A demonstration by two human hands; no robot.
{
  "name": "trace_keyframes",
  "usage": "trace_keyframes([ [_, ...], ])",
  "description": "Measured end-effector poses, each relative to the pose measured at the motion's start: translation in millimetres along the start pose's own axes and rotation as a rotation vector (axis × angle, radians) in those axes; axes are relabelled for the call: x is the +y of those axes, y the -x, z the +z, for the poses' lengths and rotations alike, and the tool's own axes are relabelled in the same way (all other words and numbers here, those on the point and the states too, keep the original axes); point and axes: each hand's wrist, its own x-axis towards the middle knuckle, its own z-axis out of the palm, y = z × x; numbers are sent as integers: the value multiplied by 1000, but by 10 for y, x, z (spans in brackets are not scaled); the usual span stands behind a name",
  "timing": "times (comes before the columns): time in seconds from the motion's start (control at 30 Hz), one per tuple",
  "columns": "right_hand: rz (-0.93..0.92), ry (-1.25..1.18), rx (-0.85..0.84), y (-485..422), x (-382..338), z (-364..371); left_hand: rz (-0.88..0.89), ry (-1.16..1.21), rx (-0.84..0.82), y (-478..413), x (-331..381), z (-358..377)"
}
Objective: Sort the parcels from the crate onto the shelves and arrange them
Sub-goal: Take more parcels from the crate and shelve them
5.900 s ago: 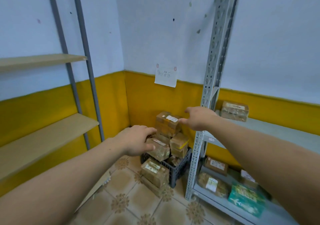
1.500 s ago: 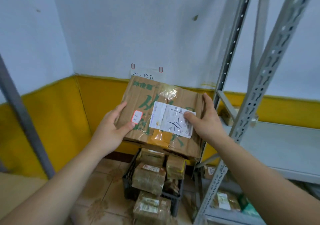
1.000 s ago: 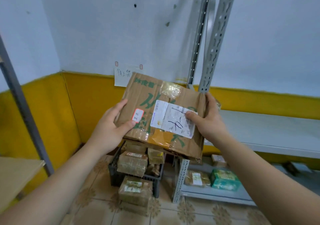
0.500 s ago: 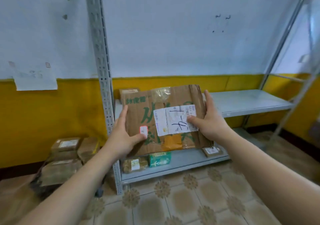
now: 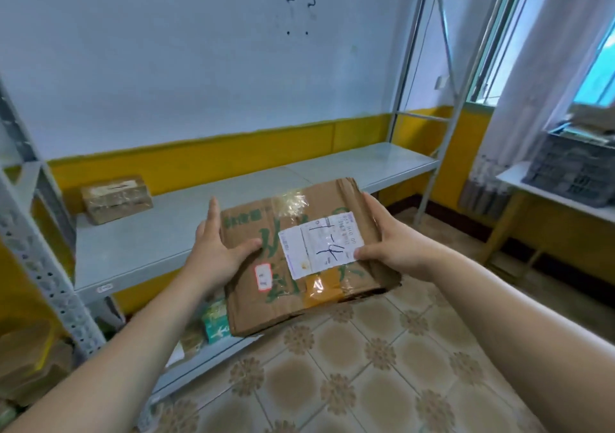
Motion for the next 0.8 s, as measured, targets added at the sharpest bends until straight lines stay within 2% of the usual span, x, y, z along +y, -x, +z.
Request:
trace_keyframes([
  [0.1, 16, 26, 38, -227, 29, -65, -13, -32, -89, -350, -78, 124],
  [0.3, 32, 5, 237, -629, 104, -97, -47, 97, -71, -864, -147, 326],
  [0.57, 48, 175, 181, -1119, 198, -476, -86, 197, -4, -1071, -46, 766],
  [0.67, 115, 168, 270, -1329, 343, -691, -74, 245, 59, -1120, 109, 967],
  [0.8, 185, 39, 188, -1611, 664, -1054, -47, 190, 126, -1202, 356, 1354],
])
